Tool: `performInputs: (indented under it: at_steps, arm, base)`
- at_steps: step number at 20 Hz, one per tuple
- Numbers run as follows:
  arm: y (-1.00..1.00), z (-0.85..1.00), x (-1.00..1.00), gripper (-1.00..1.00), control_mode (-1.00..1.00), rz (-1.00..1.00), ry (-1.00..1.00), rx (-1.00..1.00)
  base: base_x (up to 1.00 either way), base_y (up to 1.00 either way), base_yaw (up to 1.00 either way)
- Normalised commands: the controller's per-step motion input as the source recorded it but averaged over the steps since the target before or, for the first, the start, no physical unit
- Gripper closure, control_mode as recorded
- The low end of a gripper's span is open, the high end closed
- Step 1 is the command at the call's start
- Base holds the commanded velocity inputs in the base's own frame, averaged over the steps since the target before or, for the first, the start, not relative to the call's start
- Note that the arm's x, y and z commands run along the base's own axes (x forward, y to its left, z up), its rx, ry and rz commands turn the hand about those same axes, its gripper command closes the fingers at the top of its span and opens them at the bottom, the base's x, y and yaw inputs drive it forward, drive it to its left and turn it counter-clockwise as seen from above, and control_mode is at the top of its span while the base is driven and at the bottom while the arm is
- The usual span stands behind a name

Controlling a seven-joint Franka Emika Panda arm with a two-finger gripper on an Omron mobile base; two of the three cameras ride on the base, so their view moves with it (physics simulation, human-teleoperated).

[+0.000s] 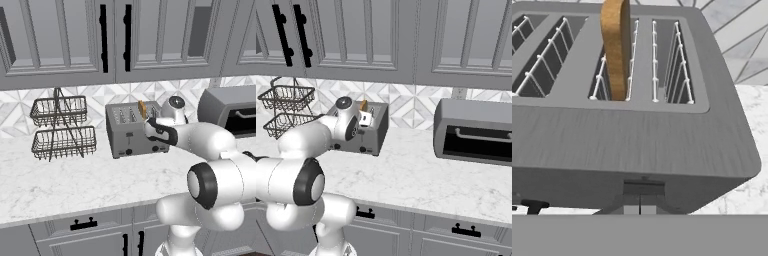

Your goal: Start the toaster. Once the lever pops up, take the bread to the plate on the dining counter.

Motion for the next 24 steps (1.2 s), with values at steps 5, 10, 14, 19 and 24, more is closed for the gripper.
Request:
performInputs:
  at_steps: [5,10,14,19,24]
  arm:
    - [0.00,-0.10,0.07,1.00,-1.00,0.00,0.00,0.00]
    - [0.00,-0.20,0.00,1.00,-1.00,0.00,0.00,0.00]
    - [0.00,-0.12,0.04,1.00,-1.00,0.00,0.00,0.00]
    - [0.00,-0.15,0.06,1.00,-1.00,0.00,0.00,0.00]
    - [0.00,-0.26,0.00,1.00,-1.00,0.00,0.00,0.00]
  base:
    - [0.00,0.00,0.00]
    - [0.00,0.00,0.00]
    - [0.00,0.00,0.00]
    - [0.00,0.00,0.00]
    - [0.00,0.00,0.00]
